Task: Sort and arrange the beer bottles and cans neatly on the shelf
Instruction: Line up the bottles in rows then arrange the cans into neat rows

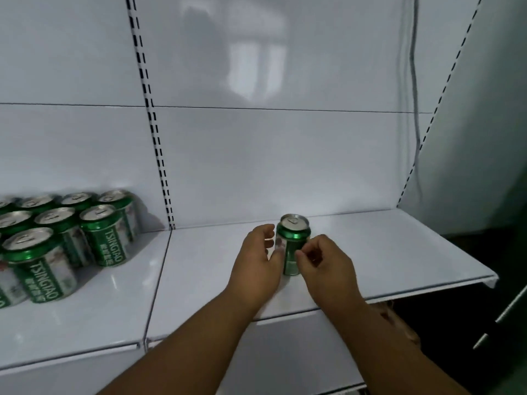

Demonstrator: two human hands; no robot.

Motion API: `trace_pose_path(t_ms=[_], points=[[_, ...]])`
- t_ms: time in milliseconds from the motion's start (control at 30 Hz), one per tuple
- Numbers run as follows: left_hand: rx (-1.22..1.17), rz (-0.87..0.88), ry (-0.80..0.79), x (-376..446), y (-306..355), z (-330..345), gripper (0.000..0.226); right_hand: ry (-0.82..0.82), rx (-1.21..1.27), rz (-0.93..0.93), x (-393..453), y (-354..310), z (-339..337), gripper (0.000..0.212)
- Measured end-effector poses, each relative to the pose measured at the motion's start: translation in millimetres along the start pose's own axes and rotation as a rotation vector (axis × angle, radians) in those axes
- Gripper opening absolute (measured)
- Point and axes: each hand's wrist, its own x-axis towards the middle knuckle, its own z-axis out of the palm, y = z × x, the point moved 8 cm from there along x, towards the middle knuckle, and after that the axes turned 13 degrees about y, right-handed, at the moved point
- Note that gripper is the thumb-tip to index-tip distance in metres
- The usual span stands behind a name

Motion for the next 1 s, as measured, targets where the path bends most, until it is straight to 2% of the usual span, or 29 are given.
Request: trace_pose_path(t_ms=[100, 167, 333, 467, 567, 633, 767, 900, 1000], points=[[0.011, -0.015, 0.043, 3, 1, 12, 0.048, -0.070, 0.087, 0.101, 8, 23, 5, 0.031], [0.026, -0.029, 0.045, 7, 4, 18, 0.053, -0.148, 0.137, 0.106, 12, 28, 14, 0.039], [0.147, -0.022, 0.022, 14, 19, 17, 0.063, -0.183, 0.260, 0.097, 13, 23, 21, 0.028], [0.250, -0.025, 0.042, 19, 29, -18, 0.052, -0.219, 0.321, 0.068, 1, 12, 34, 0.038], [0.052, -0.091, -0.006, 21, 33, -56, 0.038, -0.335, 0.457, 0.115, -15, -13, 47, 0.042], [-0.118, -0.146, -0.084, 20, 38, -81, 0.039, -0.425, 0.562, 0.145, -26, -37, 56, 0.040], [-0.199, -0.195, -0.123, 19, 42, -135, 0.032, -0.419, 0.615, 0.149, -44, -82, 76, 0.043], [0.222, -0.117, 0.013, 26, 36, -202, 0.031, -0.283, 0.442, 0.023, -72, -125, 109, 0.067], [0.345, -0.059, -0.023, 30, 34, -248, 0.023, -0.278, 0.426, -0.041, -98, -156, 138, 0.073]])
